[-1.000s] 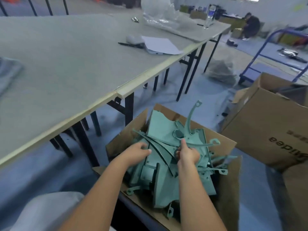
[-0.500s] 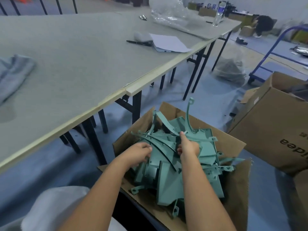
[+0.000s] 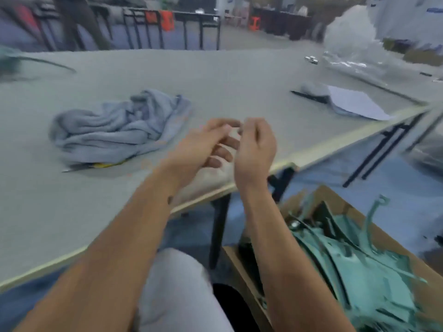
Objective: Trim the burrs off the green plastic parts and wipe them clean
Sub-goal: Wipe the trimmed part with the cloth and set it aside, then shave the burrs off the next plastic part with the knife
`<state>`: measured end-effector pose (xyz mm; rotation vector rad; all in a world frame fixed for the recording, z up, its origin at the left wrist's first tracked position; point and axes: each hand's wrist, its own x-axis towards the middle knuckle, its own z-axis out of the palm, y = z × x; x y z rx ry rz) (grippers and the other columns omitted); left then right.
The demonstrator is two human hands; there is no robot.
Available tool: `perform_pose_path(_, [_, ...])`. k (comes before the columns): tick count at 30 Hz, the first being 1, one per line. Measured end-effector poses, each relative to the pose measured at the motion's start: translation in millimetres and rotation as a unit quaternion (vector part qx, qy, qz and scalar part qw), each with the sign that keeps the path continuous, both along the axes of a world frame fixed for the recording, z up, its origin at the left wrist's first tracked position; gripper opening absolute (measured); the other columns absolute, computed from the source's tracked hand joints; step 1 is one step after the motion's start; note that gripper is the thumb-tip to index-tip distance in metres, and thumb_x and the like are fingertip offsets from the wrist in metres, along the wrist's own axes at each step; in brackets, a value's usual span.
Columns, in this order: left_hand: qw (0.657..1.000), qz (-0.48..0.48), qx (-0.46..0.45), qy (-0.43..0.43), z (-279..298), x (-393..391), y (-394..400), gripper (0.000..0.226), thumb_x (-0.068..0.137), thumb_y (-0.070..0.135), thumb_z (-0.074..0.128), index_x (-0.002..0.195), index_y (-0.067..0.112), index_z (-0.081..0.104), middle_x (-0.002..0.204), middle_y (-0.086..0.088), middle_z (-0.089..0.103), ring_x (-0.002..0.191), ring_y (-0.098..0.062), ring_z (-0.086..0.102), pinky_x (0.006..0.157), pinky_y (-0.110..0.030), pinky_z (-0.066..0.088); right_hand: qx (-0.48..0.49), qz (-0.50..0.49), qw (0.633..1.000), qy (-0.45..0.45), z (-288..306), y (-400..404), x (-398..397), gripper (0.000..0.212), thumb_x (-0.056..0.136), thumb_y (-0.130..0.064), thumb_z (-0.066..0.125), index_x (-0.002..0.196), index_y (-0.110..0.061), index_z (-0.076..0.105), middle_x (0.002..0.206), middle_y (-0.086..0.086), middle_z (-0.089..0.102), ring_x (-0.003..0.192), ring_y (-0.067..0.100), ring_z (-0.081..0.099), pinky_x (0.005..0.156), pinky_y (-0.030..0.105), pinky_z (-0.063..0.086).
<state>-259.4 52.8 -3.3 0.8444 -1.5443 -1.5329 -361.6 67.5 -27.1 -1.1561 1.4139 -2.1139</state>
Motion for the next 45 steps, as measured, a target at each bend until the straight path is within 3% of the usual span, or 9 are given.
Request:
perform_pose_path(8, [0.901, 0.431, -0.005, -0.047, -14.5, 203.6, -31.1, 0.022, 0.094, 0.003, 0.048, 0.090, 0.021, 0.060, 0.071, 0.005, 0.065, 0.056, -0.005, 0.059, 0.051, -0.019, 0.045, 0.039, 0.168, 0.895, 0.411, 13.6, -84.2, 174.2, 0.011, 0.094, -0.024, 0.048, 0.099, -0.016, 0.055, 0.074, -0.006, 0.049, 0.073, 0.023, 0.055, 0.064, 0.036, 0.042])
perform_pose_path(12, [0.889, 0.402, -0.018, -0.220, -26.7, 239.1, -45.7, 0.036, 0.087, 0.013, 0.068, 0.121, 0.016, 0.056, 0.104, -0.001, 0.059, 0.078, -0.016, 0.058, 0.053, -0.022, 0.046, 0.018, 0.143, 0.854, 0.500, 7.5, -103.3, 198.8, 0.016, 0.095, -0.022, 0.045, 0.095, -0.012, 0.058, 0.084, 0.002, 0.062, 0.079, 0.026, 0.057, 0.064, 0.036, 0.029])
perform_pose_path(16, [0.843, 0.327, -0.102, -0.414, -11.9, 240.4, -66.6, 0.016, 0.077, 0.019, 0.074, 0.080, 0.011, 0.060, 0.069, -0.003, 0.058, 0.064, -0.013, 0.052, 0.054, -0.027, 0.037, -0.149, 0.120, 0.826, 0.531, 6.0, -95.4, 188.0, 0.014, 0.087, -0.009, 0.054, 0.077, -0.004, 0.060, 0.075, 0.012, 0.059, 0.062, 0.029, 0.053, 0.053, 0.041, 0.036])
perform_pose_path(21, [0.934, 0.346, -0.087, 0.037, 15.1, 227.3, -93.7, 0.022, 0.091, 0.001, 0.061, 0.102, 0.021, 0.060, 0.103, -0.001, 0.067, 0.091, -0.004, 0.067, 0.082, -0.020, 0.055, -0.105, 0.235, 0.825, 0.502, -0.3, -84.3, 198.0, 0.021, 0.085, -0.017, 0.049, 0.083, -0.004, 0.064, 0.071, 0.008, 0.059, 0.064, 0.028, 0.054, 0.055, 0.041, 0.042])
perform_pose_path(24, [0.933, 0.342, -0.108, -0.039, 16.2, 242.4, -101.7, 0.032, 0.093, 0.012, 0.063, 0.119, 0.029, 0.054, 0.130, 0.004, 0.055, 0.124, -0.007, 0.052, 0.101, -0.024, 0.046, 0.065, 0.173, 0.854, 0.487, -1.5, -111.1, 188.1, 0.026, 0.091, -0.020, 0.050, 0.108, -0.005, 0.063, 0.102, 0.017, 0.064, 0.098, 0.034, 0.056, 0.083, 0.039, 0.038])
perform_pose_path(27, [0.842, 0.455, -0.150, -0.247, 2.5, 287.1, -102.0, 0.036, 0.086, 0.009, 0.064, 0.118, 0.025, 0.060, 0.127, 0.002, 0.056, 0.126, -0.013, 0.047, 0.102, -0.019, 0.033, 0.140, 0.063, 0.837, 0.525, -1.1, -134.9, 158.7, 0.036, 0.088, -0.020, 0.055, 0.121, -0.006, 0.059, 0.122, 0.023, 0.052, 0.116, 0.039, 0.046, 0.100, 0.041, 0.033])
perform_pose_path(31, [0.659, 0.516, -0.120, -0.533, -19.0, 367.7, -93.8, 0.042, 0.085, 0.021, 0.061, 0.124, 0.037, 0.061, 0.160, -0.017, 0.019, 0.148, -0.032, 0.006, 0.118, -0.032, 0.006, -0.020, 0.109, 0.852, 0.512, 1.4, -130.6, 152.0, 0.021, 0.079, -0.016, 0.072, 0.098, -0.009, 0.073, 0.117, 0.018, 0.056, 0.108, 0.040, 0.052, 0.094, 0.037, 0.034])
perform_pose_path(37, [0.663, 0.485, -0.007, -0.570, -50.8, 410.7, -93.8, 0.042, 0.094, 0.034, 0.049, 0.135, 0.041, 0.052, 0.161, -0.007, 0.018, 0.148, -0.028, 0.010, 0.118, -0.039, 0.016, 0.177, 0.376, 0.650, 0.637, 12.8, -117.6, 167.9, 0.032, 0.057, -0.062, 0.066, 0.078, -0.037, 0.063, 0.082, -0.015, 0.057, 0.081, 0.004, 0.053, 0.078, 0.029, 0.041])
perform_pose_path(45, [0.603, 0.509, -0.185, -0.586, -44.6, 381.0, -80.7, 0.032, 0.089, 0.039, 0.054, 0.114, 0.025, 0.067, 0.103, -0.004, 0.067, 0.103, -0.029, 0.056, 0.083, -0.038, 0.042, 0.195, 0.391, 0.712, 0.550, 3.6, -126.0, 161.1, 0.017, 0.078, -0.024, 0.074, 0.069, -0.022, 0.059, 0.063, -0.008, 0.058, 0.062, 0.008, 0.052, 0.060, 0.025, 0.041])
